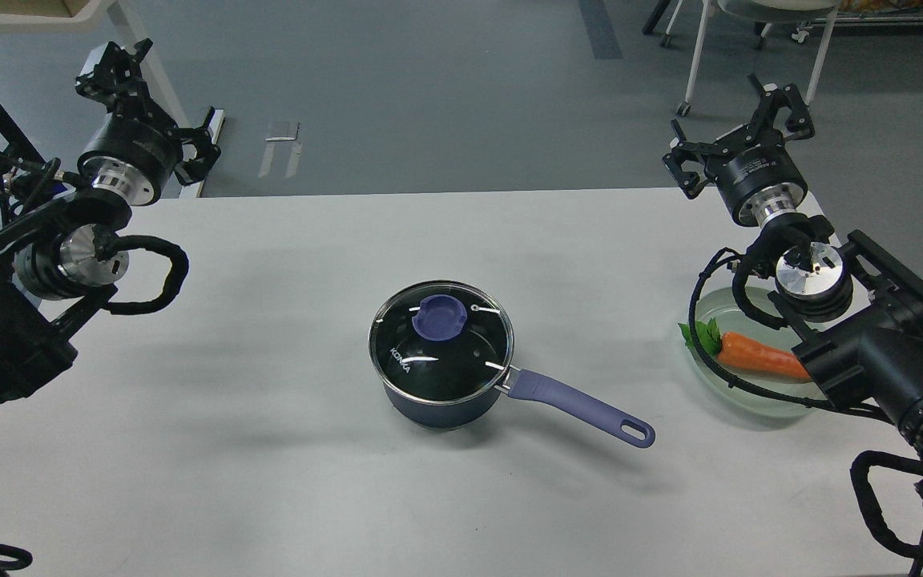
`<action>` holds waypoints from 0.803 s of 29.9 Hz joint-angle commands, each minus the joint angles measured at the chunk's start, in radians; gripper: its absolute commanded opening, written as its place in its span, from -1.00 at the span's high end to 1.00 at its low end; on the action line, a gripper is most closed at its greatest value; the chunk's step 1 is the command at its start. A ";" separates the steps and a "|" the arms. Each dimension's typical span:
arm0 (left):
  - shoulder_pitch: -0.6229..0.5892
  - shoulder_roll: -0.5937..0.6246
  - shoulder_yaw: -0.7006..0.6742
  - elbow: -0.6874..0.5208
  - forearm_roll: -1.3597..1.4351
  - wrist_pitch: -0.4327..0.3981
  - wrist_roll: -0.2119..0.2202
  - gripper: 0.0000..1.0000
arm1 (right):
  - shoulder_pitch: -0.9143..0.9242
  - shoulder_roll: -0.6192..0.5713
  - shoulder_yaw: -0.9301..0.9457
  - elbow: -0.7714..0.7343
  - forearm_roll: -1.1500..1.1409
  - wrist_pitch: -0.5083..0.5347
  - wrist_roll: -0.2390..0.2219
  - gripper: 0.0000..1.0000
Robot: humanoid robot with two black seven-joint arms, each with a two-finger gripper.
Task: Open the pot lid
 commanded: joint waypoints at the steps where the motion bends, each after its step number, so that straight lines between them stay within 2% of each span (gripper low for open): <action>1: 0.000 -0.001 -0.012 -0.001 0.000 0.006 -0.001 -0.99 | 0.004 -0.001 -0.029 -0.001 0.000 0.012 -0.003 -1.00; 11: 0.024 -0.012 0.003 0.000 -0.006 0.000 -0.007 -1.00 | 0.021 -0.015 -0.059 -0.004 -0.002 0.016 -0.003 -1.00; 16: 0.046 -0.029 0.004 -0.001 0.002 -0.012 0.004 -0.99 | 0.049 -0.047 -0.085 0.008 -0.002 0.016 0.000 -1.00; 19: 0.048 -0.020 0.009 0.005 0.005 -0.017 0.009 -0.99 | 0.096 -0.090 -0.130 0.029 -0.046 0.010 0.000 -1.00; 24: 0.063 0.002 0.023 0.003 0.055 -0.015 0.019 -0.99 | 0.153 -0.239 -0.238 0.186 -0.248 -0.028 -0.002 -1.00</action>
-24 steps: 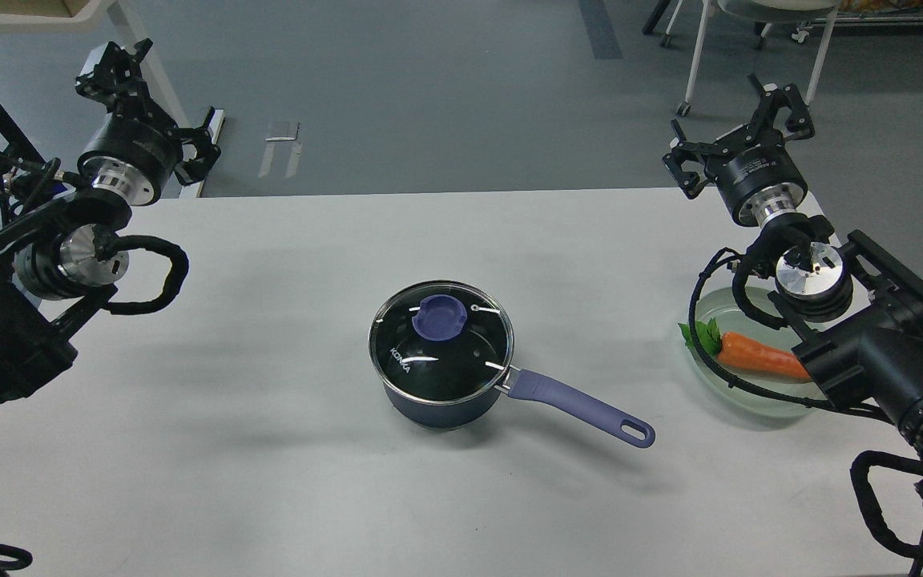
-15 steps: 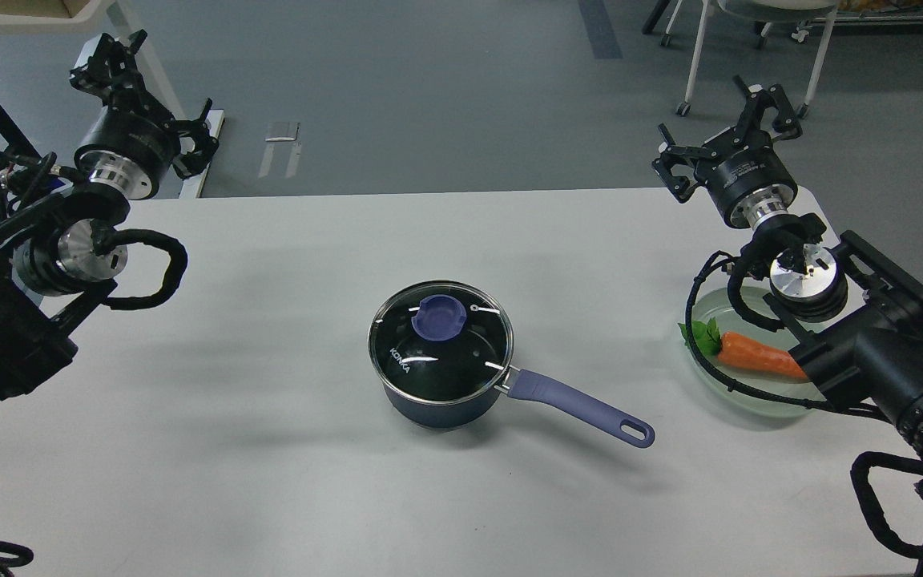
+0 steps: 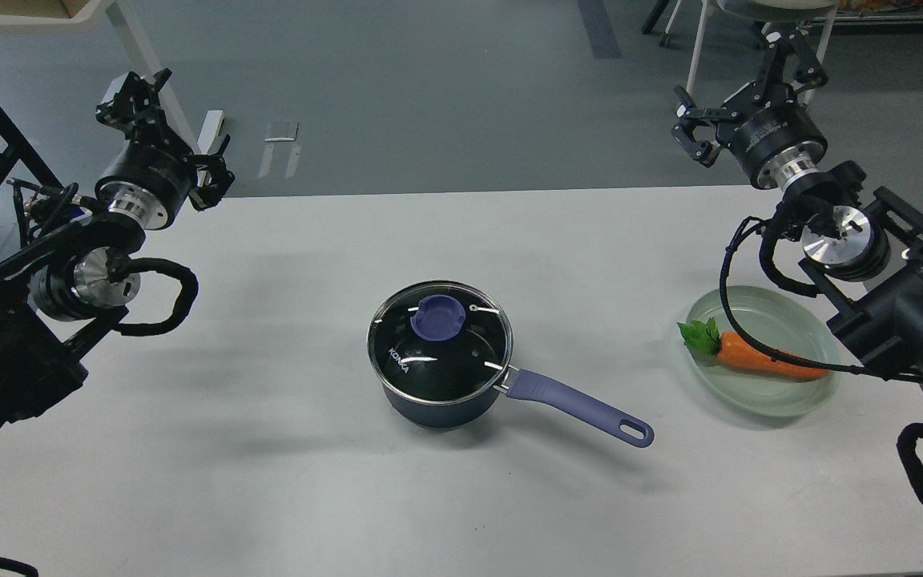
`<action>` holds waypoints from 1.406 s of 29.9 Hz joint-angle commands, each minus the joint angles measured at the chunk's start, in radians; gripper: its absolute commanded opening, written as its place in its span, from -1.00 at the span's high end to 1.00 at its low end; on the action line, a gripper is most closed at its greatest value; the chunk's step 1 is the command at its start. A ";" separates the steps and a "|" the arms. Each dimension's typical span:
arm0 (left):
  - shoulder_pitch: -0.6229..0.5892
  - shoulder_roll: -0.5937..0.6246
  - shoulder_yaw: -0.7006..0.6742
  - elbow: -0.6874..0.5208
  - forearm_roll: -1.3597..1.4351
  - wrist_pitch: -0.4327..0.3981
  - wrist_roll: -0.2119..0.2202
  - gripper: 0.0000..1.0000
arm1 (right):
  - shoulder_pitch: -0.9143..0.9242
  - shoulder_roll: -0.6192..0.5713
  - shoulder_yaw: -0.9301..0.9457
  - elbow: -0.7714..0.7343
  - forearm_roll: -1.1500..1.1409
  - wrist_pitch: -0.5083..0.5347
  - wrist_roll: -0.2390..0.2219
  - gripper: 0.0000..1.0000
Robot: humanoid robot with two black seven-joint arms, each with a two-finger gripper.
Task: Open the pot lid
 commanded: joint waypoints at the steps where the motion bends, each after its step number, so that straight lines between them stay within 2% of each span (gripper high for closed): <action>1: 0.007 0.012 0.007 0.000 0.056 0.000 0.002 -0.99 | 0.039 -0.100 -0.076 0.132 -0.179 -0.034 -0.002 -1.00; 5: 0.026 0.018 0.009 -0.008 0.083 -0.001 -0.004 -0.99 | 0.053 -0.237 -0.138 0.362 -0.418 -0.129 -0.003 -1.00; 10: 0.026 0.015 0.009 -0.008 0.118 -0.020 -0.001 -0.99 | 0.201 -0.346 -0.347 0.472 -0.619 -0.131 -0.003 -1.00; 14: 0.023 0.013 0.009 -0.008 0.139 -0.020 -0.001 -0.99 | 0.330 -0.415 -0.524 0.630 -0.768 -0.130 -0.003 -1.00; 19: 0.021 0.015 0.009 -0.011 0.141 -0.021 0.001 -0.99 | 0.376 -0.455 -0.645 0.834 -1.199 -0.137 0.001 -1.00; 22: 0.015 0.016 0.007 -0.024 0.168 -0.021 -0.001 -0.99 | 0.379 -0.521 -0.682 0.931 -1.444 -0.137 0.007 -0.99; 27: 0.014 0.013 0.007 -0.063 0.207 -0.021 -0.004 -0.99 | 0.378 -0.556 -0.819 1.028 -1.642 -0.137 0.009 -0.97; 31: 0.018 0.010 0.007 -0.090 0.211 -0.020 -0.008 -0.99 | 0.367 -0.547 -0.906 1.040 -1.747 -0.134 0.012 -0.90; 37: 0.012 0.012 0.007 -0.090 0.211 -0.020 -0.007 -0.99 | 0.360 -0.492 -1.017 1.036 -1.771 -0.131 0.011 -0.79; 42: 0.012 0.015 0.007 -0.092 0.213 -0.023 -0.005 -0.99 | 0.358 -0.450 -1.037 1.033 -1.788 -0.130 0.011 -0.67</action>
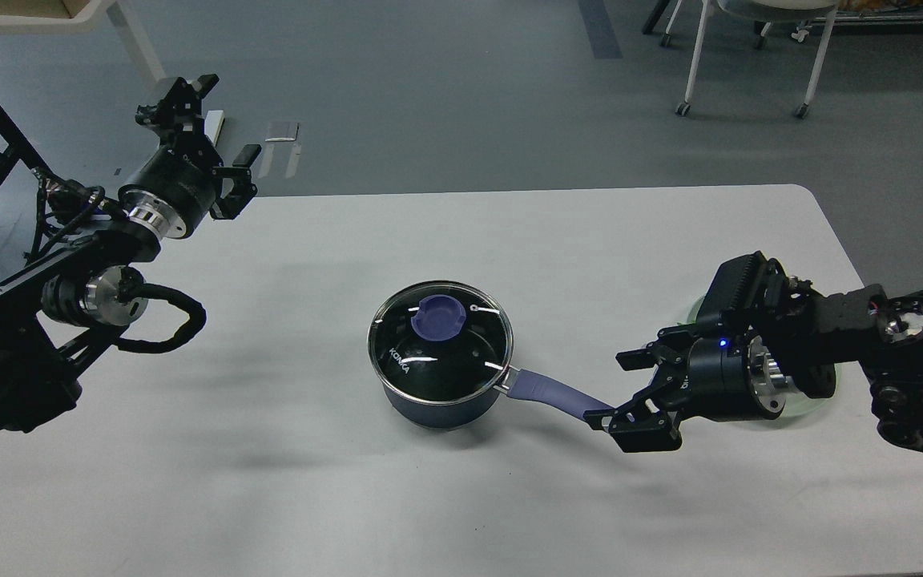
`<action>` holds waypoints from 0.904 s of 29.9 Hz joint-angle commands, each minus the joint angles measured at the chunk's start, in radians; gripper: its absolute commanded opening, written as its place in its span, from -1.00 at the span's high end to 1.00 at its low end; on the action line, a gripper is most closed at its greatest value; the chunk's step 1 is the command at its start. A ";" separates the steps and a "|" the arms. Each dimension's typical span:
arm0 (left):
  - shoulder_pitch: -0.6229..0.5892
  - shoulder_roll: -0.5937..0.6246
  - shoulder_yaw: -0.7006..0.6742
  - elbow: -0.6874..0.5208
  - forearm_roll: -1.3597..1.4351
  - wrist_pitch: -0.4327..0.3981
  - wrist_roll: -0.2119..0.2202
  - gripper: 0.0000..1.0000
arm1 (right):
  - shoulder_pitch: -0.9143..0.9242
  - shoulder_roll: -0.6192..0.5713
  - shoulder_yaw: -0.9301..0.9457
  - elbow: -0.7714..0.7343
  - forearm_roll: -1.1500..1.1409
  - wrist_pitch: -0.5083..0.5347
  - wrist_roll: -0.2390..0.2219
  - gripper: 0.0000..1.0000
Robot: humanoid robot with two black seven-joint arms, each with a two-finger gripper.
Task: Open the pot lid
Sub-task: 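Move the right gripper to the purple pot handle and grasp it, then swing the left gripper over the pot to the blue lid knob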
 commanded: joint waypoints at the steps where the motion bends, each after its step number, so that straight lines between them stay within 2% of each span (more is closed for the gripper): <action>1: -0.001 0.004 0.002 0.000 0.000 -0.004 0.001 -0.99 | -0.001 0.023 -0.007 -0.002 -0.004 0.002 0.000 -0.67; 7: -0.001 0.005 0.000 0.001 0.000 -0.006 0.001 -0.99 | 0.010 0.075 -0.011 -0.030 -0.013 0.020 -0.011 -0.31; 15: -0.005 0.007 -0.002 0.000 0.000 -0.006 0.001 -0.99 | 0.012 0.113 -0.013 -0.067 -0.028 0.039 -0.029 -0.16; 22: -0.010 0.005 0.000 -0.005 0.000 -0.004 0.004 -0.99 | 0.001 0.121 -0.010 -0.076 -0.027 0.039 -0.034 0.27; 27: -0.022 0.005 0.000 -0.039 0.082 -0.004 0.007 -0.99 | 0.001 0.121 -0.011 -0.076 -0.025 0.039 -0.034 0.39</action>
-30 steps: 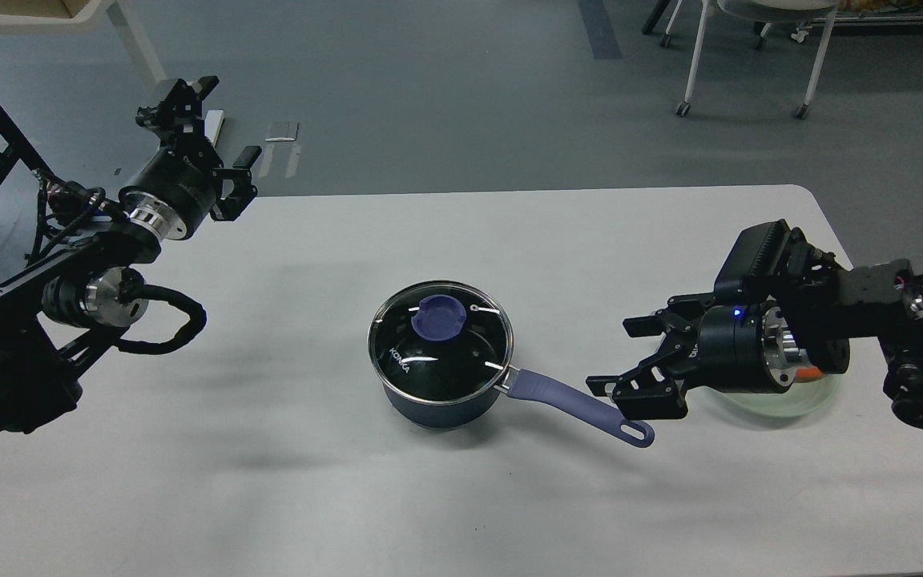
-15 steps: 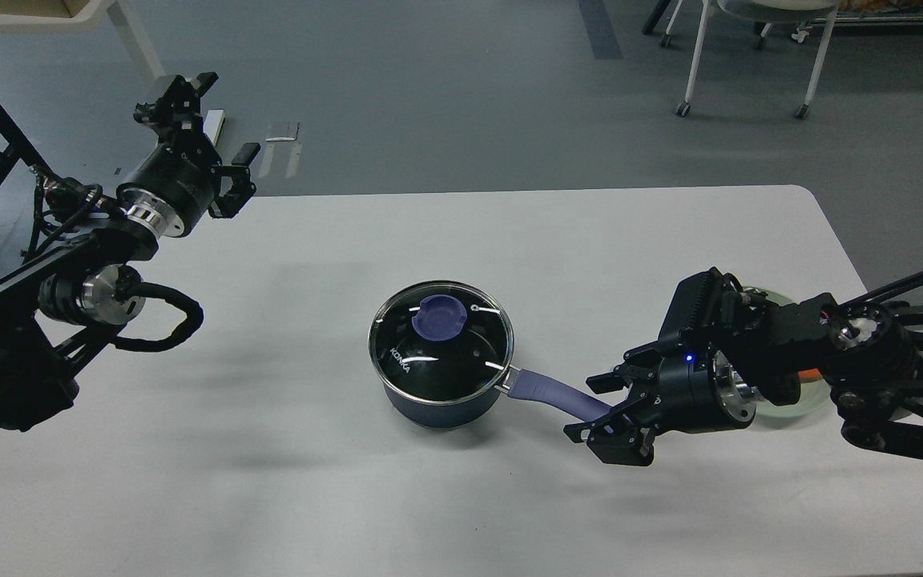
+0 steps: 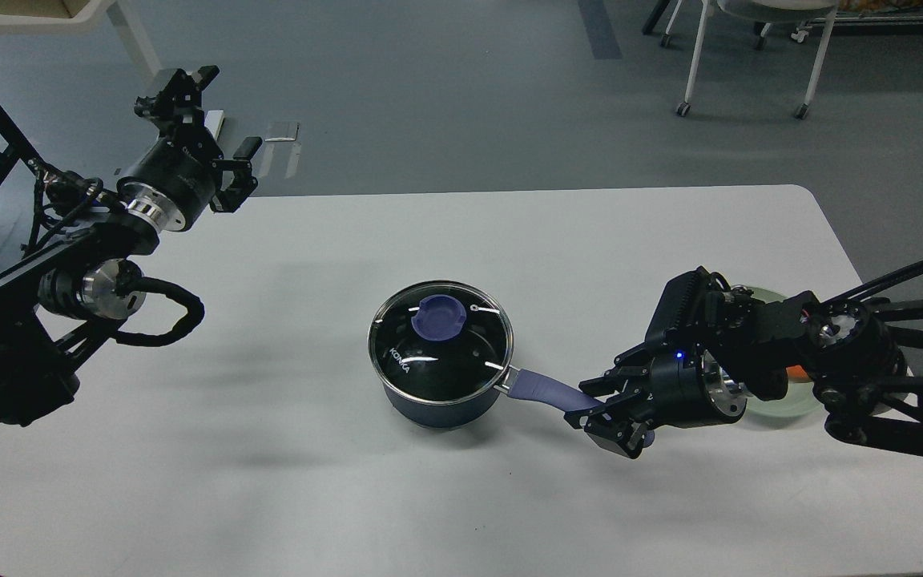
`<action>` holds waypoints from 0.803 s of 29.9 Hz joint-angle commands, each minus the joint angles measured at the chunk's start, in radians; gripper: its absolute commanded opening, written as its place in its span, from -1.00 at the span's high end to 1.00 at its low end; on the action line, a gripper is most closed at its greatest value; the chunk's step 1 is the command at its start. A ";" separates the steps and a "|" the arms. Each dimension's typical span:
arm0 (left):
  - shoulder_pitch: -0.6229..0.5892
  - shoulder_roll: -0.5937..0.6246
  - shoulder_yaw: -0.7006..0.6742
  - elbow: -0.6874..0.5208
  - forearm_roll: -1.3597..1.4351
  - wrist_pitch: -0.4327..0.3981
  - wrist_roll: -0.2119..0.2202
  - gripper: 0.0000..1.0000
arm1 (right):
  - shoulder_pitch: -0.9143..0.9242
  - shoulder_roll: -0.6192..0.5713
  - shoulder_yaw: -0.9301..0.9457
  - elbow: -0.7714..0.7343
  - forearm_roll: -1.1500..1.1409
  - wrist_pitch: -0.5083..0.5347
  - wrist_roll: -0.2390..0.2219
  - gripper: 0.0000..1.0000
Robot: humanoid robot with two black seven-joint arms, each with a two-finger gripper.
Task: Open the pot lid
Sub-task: 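Swing the left gripper over the pot to the blue lid knob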
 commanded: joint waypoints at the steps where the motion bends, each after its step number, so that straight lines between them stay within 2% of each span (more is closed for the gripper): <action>1: -0.004 0.000 0.001 -0.035 0.072 0.003 0.002 -0.99 | -0.001 0.002 0.000 0.001 0.001 0.000 0.000 0.40; 5: -0.004 0.000 0.001 -0.116 0.219 0.013 -0.002 -0.99 | 0.002 0.000 0.000 0.001 0.000 0.000 0.000 0.52; 8: -0.004 -0.002 -0.001 -0.174 0.409 0.019 -0.004 -0.99 | 0.005 -0.003 0.000 0.001 0.000 0.000 0.000 0.53; 12: -0.004 -0.006 0.001 -0.277 0.715 0.091 -0.004 -0.99 | 0.010 -0.005 0.000 -0.001 0.004 0.000 0.002 0.53; 14: -0.004 -0.006 0.001 -0.277 0.715 0.091 -0.004 -0.99 | 0.010 -0.005 0.000 -0.001 0.004 0.000 0.002 0.53; 15: -0.002 -0.017 0.007 -0.338 0.984 0.122 -0.005 -0.99 | 0.013 -0.002 0.003 0.001 0.012 0.000 0.002 0.53; 21: -0.031 -0.017 0.154 -0.359 1.439 0.134 -0.010 -0.99 | 0.013 -0.002 0.001 -0.002 0.015 0.000 0.000 0.56; 24: -0.031 -0.015 0.211 -0.360 1.579 0.193 -0.012 -0.99 | 0.013 0.000 0.001 -0.002 0.016 0.000 0.000 0.56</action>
